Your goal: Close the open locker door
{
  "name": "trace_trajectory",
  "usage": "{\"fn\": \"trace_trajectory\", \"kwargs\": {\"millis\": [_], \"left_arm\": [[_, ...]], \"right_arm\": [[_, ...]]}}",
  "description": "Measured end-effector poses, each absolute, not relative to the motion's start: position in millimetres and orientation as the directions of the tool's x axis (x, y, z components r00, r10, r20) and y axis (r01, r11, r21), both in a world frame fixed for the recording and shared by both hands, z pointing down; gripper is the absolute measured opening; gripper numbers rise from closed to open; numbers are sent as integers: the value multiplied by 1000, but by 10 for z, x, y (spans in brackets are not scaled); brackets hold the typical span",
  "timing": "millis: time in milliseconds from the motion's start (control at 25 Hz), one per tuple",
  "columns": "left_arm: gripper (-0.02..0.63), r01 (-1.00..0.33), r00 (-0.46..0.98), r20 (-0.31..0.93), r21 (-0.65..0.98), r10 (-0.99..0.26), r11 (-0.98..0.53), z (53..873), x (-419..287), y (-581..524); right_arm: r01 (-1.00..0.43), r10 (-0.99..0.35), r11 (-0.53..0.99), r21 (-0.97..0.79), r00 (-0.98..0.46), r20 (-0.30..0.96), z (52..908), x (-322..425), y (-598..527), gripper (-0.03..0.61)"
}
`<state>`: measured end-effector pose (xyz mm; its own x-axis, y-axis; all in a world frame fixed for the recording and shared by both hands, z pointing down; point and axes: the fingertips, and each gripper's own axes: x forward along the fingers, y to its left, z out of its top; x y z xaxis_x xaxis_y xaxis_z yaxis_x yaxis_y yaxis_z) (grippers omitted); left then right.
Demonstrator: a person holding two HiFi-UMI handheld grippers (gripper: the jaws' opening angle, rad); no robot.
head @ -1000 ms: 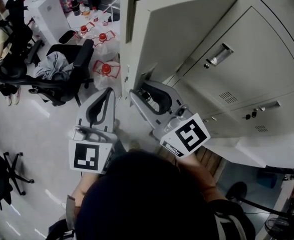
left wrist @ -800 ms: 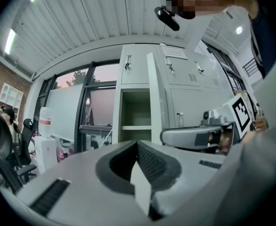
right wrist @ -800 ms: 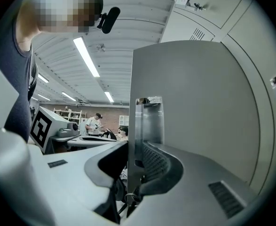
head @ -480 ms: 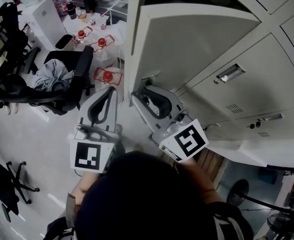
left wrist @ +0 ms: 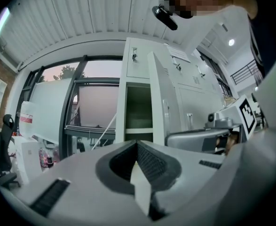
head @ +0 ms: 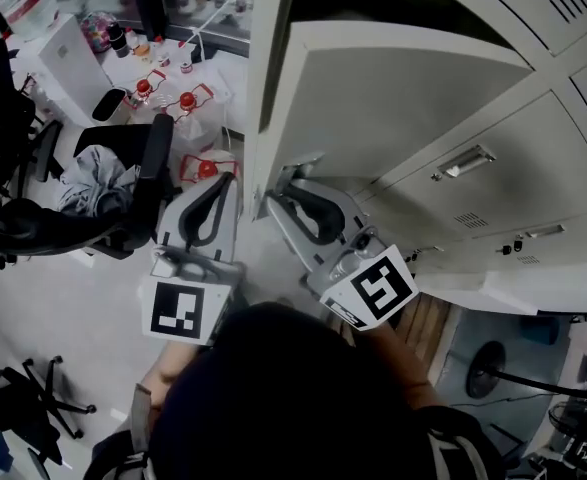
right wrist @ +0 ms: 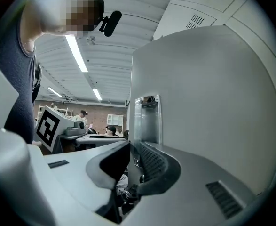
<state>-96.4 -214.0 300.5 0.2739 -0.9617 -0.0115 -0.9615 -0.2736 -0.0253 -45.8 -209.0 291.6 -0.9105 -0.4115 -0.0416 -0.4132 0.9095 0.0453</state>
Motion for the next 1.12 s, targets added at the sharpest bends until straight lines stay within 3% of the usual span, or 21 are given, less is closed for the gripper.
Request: {"fn": "trace_trajectory", "kwargs": {"millis": [1120], "left_arm": [[2,-813,582,-18,-1,-813,-582,3053,-1053,-2702]], "right_arm": [[-621,-617,782,57,-784,-67,2909,-701,-2548,71]]}}
